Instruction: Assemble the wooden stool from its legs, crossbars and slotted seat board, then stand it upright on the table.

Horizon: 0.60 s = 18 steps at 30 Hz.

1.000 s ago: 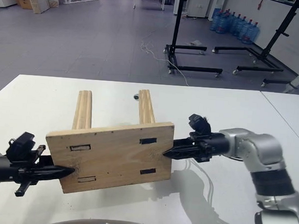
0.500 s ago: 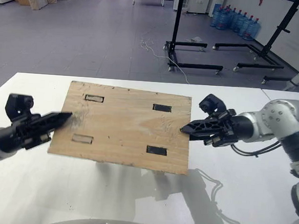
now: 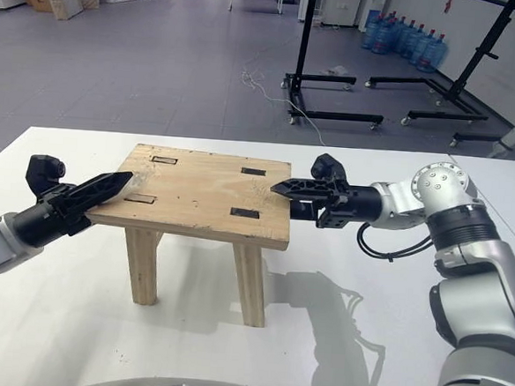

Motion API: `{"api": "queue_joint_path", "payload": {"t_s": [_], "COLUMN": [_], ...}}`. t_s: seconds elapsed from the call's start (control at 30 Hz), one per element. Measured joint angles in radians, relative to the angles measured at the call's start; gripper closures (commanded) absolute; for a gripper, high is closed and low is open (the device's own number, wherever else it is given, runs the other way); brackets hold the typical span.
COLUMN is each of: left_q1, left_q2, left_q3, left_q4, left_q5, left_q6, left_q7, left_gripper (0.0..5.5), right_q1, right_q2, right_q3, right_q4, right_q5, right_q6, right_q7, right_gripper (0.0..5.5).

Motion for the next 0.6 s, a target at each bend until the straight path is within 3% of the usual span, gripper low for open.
{"api": "queue_joint_path", "payload": {"t_s": [0.27,0.4,0.6], "left_q1": [0.003,-0.031,-0.086], "left_q2": [-0.020,-0.024,-0.025], "left_q3": [0.054,0.058,0.057], "left_q4": [0.029,0.081,0.151], "left_q5": [0.097,0.117,0.136], "left_q6": [-0.004,0.003,0.042], "left_q7": [-0.107,-0.136,-0.138], "left_gripper": [1.46,1.46,1.46], "right_q1": [0.177,0.264,0.541], "right_q2": [-0.033,0.032,0.255], "right_q3": [-0.223,-0.369,-0.606], "right_q4": [-0.082,-0.168,-0.608], "right_q5": [-0.039,-0.066,-0.123], "right_q6": [-0.010,-0.097,-0.449], "right_q7": [-0.044,-0.114,-0.403], "right_gripper": [2.49,2.49,2.49]}}
